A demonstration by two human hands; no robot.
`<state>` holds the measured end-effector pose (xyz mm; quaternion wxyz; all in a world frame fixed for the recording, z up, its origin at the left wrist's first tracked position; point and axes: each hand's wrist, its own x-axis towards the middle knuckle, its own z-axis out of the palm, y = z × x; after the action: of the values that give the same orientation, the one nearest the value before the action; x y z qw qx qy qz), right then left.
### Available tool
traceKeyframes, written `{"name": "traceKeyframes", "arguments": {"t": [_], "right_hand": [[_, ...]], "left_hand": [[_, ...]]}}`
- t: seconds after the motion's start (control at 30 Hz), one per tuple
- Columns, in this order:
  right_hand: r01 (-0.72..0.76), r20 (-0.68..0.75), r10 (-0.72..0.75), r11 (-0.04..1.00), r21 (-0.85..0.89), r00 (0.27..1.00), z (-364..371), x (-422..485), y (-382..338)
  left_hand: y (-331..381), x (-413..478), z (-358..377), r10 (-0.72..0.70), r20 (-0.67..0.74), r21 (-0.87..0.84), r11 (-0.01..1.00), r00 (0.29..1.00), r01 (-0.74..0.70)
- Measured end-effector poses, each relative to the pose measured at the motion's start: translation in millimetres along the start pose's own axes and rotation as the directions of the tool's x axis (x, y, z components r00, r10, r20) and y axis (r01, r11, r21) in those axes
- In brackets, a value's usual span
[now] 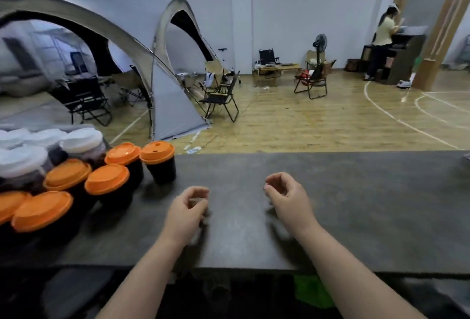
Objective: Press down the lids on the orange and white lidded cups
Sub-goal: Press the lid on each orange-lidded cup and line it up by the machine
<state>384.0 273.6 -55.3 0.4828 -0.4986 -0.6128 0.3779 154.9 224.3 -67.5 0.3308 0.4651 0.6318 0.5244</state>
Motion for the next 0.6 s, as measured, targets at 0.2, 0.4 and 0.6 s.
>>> {"name": "traceKeyframes", "arguments": {"t": [0.2,0.4,0.6], "right_hand": [[-0.018,0.163,0.017,1.000,0.006,0.986,122,1,-22],[0.013,0.311,0.048,0.982,-0.191,0.949,189,32,-39],[0.048,0.434,0.036,0.982,-0.183,0.900,212,49,-41]], "left_hand": [[-36,28,-80,-0.109,-0.224,-0.080,0.992,0.969,0.093],[-23,56,-80,-0.177,-0.177,-0.113,0.981,0.968,0.158],[-13,74,-80,-0.209,-0.097,-0.211,0.960,0.973,0.185]]}}
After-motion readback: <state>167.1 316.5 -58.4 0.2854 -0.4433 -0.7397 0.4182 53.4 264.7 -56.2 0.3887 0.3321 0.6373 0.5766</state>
